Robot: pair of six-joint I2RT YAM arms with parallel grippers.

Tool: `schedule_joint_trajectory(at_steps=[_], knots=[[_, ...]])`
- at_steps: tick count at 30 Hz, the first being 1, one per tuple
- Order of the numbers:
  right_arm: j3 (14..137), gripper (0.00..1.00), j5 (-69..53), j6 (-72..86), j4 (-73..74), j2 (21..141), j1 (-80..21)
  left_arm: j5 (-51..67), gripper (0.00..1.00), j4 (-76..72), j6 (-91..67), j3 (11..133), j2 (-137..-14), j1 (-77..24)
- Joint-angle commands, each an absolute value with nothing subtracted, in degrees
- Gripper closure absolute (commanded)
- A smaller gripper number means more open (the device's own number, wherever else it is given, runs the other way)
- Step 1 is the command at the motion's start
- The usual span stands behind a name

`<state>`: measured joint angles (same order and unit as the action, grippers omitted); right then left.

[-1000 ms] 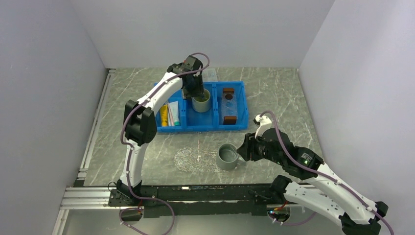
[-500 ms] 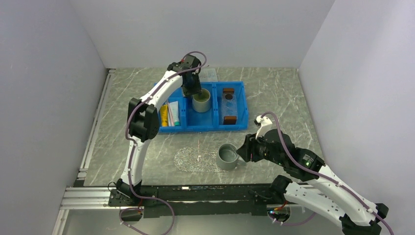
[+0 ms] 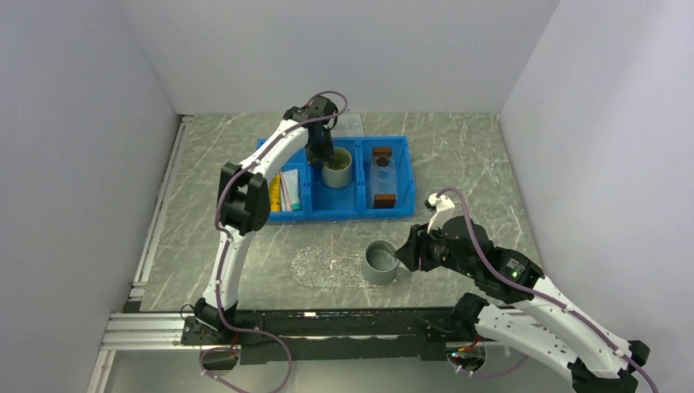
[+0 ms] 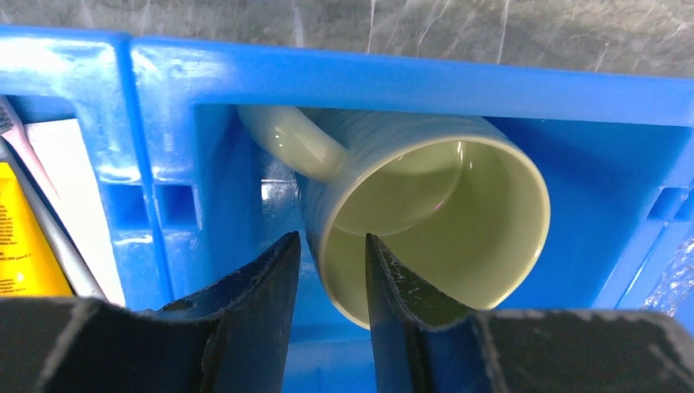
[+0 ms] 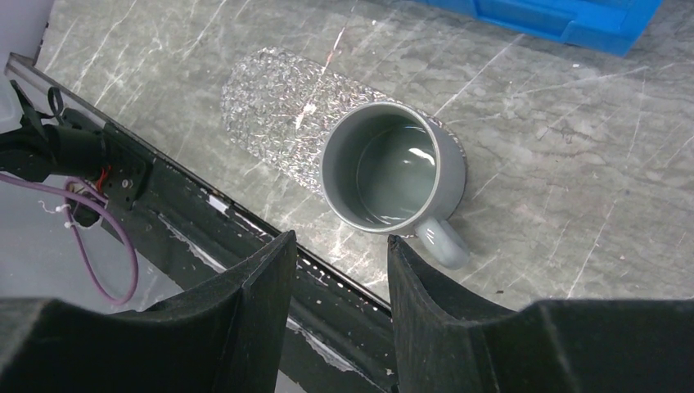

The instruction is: Prepare toiletry sets of a toothbrush and toothpaste on the tray

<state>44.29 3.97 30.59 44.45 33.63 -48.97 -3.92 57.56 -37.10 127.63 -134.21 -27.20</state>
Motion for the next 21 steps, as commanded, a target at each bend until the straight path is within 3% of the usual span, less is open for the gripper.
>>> schedule_joint_trajectory(at_steps=[1, 14, 21], knots=[[44.03, 0.53, 3.47, 30.09, 41.76, 33.14, -49.28, -3.95, 0.59, 59.02, -35.24, 131.31, -135.35, -27.20], [43.88, 0.53, 3.67, 30.17, 41.74, 33.22, -49.21, -4.03, 0.77, 60.27, -32.44, 132.49, -136.28, -27.25], [43.95, 0.53, 3.69, 30.10, 41.75, 33.48, -49.19, -4.36, 0.95, 60.27, -31.65, 132.54, -134.54, -27.07]])
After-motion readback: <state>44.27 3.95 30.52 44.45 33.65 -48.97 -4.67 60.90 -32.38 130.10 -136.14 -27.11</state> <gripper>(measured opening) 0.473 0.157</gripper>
